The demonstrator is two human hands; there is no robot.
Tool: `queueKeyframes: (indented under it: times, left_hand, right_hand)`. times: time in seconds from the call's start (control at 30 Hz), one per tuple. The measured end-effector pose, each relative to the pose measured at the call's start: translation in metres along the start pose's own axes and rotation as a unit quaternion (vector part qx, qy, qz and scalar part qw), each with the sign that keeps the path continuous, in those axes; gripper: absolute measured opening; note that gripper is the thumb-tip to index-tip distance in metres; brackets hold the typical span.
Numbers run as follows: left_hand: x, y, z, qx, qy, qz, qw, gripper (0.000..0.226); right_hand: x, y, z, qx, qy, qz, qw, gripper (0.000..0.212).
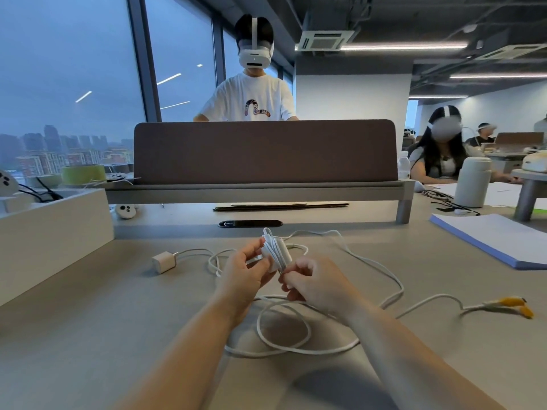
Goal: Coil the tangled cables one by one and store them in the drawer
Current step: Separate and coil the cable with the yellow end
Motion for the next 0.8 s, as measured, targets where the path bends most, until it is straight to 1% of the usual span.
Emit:
queueKeyframes:
  times: [0.1,0.17,0.23,0.37,0.53,0.6,0.7,0.8]
  left_hand:
    - [-0.003,-0.001,0.001,-0.004,0.006,0.004,1.0,0.034]
    - [-0.004,-0.001,0.0,-0.011,-0.005,0.005,1.0,0.035]
    - [-0.006,-0.001,0.0,-0.016,-0.02,0.005,1.0,0.034]
    - [-0.007,-0.001,0.0,-0.015,-0.026,0.008,1.0,0.036]
    - [-0.008,-0.002,0.0,-0.004,-0.03,0.012,0.999,0.039]
    - [-0.01,-0.003,0.002,0.001,-0.024,0.015,1.0,0.039]
    - [-0.012,-0.006,0.004,-0.004,-0.02,0.019,1.0,0.037]
    - [-0.015,-0.008,0.008,0.0,-0.015,0.028,0.999,0.036]
  right_hand:
    - [0.003,-0.002,0.001,0.029,0.072,0.018,0.997,0.018]
    - [0.005,-0.002,0.0,0.025,0.049,-0.01,0.998,0.014]
    - [0.008,-0.003,-0.001,-0.002,0.006,-0.061,0.998,0.009]
    - [0.011,-0.002,-0.008,-0.079,-0.01,-0.134,0.988,0.009]
    - [0.018,-0.006,-0.012,-0.176,-0.06,-0.232,0.955,0.005]
    - [0.017,-0.005,-0.015,-0.198,-0.05,-0.235,0.95,0.004]
    - [0.012,-0.002,-0.015,-0.183,-0.016,-0.21,0.96,0.002]
    - [0.006,0.0,-0.02,-0.196,0.037,-0.165,0.966,0.017]
Point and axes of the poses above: each hand's wrist, its own y-axis towards the middle knuckle, its own z-axis out of the palm, x = y × z, the point moved 6 cm from there along y, towards the middle knuckle, and after that the axes turned 9 degrees about z, right-handed, at the moved point
